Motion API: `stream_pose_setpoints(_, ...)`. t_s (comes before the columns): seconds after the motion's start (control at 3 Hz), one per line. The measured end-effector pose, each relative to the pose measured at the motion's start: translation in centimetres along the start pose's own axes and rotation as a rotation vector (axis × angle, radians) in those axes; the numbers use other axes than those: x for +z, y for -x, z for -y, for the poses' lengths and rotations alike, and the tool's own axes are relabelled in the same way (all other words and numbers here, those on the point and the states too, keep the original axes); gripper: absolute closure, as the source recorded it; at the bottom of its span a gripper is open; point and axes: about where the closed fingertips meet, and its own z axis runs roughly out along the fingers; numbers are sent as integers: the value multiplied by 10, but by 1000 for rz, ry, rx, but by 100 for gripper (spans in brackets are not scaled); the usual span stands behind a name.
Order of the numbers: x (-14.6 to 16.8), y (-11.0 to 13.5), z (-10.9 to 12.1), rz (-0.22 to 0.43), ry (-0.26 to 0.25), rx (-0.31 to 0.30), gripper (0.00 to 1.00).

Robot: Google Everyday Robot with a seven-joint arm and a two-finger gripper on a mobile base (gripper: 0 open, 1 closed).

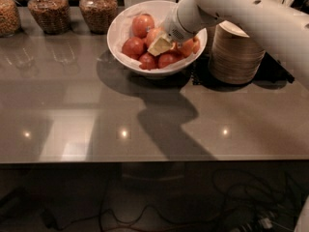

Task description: Pick apple from white bowl

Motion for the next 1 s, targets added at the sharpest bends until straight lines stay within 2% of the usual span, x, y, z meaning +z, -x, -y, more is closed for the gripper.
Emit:
stream_pose_setpoints(0.33, -23, 8, 0, -9, 11, -1, 95)
stream_pose_setpoints(0.67, -48, 14, 1, 8, 3, -18, 100)
stream_pose_setpoints(1.0, -68, 18, 0, 57, 18, -33, 100)
